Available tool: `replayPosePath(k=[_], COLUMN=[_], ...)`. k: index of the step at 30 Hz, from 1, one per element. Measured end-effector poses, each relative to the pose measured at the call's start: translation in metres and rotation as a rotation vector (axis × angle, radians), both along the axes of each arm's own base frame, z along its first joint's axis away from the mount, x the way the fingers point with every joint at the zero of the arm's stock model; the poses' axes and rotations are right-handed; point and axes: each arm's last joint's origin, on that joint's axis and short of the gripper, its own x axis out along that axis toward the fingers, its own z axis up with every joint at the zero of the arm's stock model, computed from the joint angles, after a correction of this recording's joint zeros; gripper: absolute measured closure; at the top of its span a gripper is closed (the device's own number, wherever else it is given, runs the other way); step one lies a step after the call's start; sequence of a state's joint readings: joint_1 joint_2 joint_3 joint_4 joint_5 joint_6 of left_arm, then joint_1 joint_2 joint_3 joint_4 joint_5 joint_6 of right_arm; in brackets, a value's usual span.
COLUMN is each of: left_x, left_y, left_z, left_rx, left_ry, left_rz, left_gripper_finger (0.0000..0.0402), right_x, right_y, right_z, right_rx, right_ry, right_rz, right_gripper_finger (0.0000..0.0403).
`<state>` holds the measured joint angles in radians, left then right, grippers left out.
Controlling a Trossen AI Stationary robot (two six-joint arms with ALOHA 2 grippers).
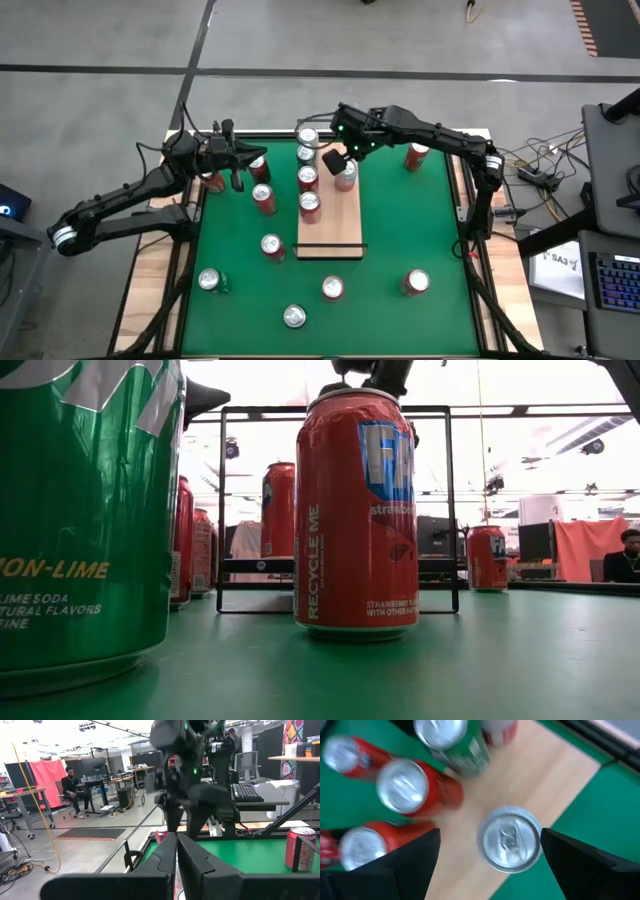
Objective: Place canned beverage on shelf
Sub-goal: Put the white/pink soda can on the shelf and aligned with the other white/pink soda can
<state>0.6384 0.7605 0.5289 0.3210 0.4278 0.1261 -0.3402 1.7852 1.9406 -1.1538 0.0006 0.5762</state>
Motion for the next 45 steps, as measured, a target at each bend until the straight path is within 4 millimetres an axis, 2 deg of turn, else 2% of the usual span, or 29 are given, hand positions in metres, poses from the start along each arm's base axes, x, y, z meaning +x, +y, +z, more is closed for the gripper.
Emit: replayPosePath(k=[4, 7, 13, 18, 24, 28, 37, 42, 45], left_x=[0.000, 0.000, 0.000, 0.000, 0.000, 0.000, 0.000, 0.000, 0.000], left_y=[0.000, 0.000, 0.000, 0.000, 0.000, 0.000, 0.000, 0.000, 0.000], left_z=[0.000, 0.000, 0.000, 0.000, 0.000, 0.000, 0.000, 0.000, 0.000], left_rx=[0.000, 0.000, 0.000, 0.000, 0.000, 0.000, 0.000, 0.000, 0.000], left_ry=[0.000, 0.000, 0.000, 0.000, 0.000, 0.000, 0.000, 0.000, 0.000], left_rz=[0.000, 0.000, 0.000, 0.000, 0.000, 0.000, 0.000, 0.000, 0.000], left_gripper_finger=[0.0402, 0.0402, 0.0402, 0.0402, 0.0402, 0.0402, 0.0402, 0.0402, 0.0402], right_x=[0.002, 0.004, 0.008, 0.002, 0.000, -0.002, -0.007, -0.012, -0.013], right_y=[0.007, 0.014, 0.031, 0.043, 0.041, 0.036, 0.018, 0.003, 0.001], right_z=[0.014, 0.014, 0.003, -0.013, -0.038, -0.048, -0.049, -0.049, -0.048], right_rx=[-0.017, -0.011, 0.018, 0.053, 0.071, 0.074, 0.012, -0.105, -0.107], right_ry=[-0.046, -0.048, -0.002, 0.127, 0.207, 0.235, 0.247, 0.286, 0.286], right_rz=[0.018, 0.029, 0.053, 0.097, 0.100, 0.085, 0.035, -0.049, -0.056], right_gripper_finger=[0.0097, 0.0137, 0.0265, 0.0379, 0.0392, 0.0394, 0.0394, 0.0394, 0.0394])
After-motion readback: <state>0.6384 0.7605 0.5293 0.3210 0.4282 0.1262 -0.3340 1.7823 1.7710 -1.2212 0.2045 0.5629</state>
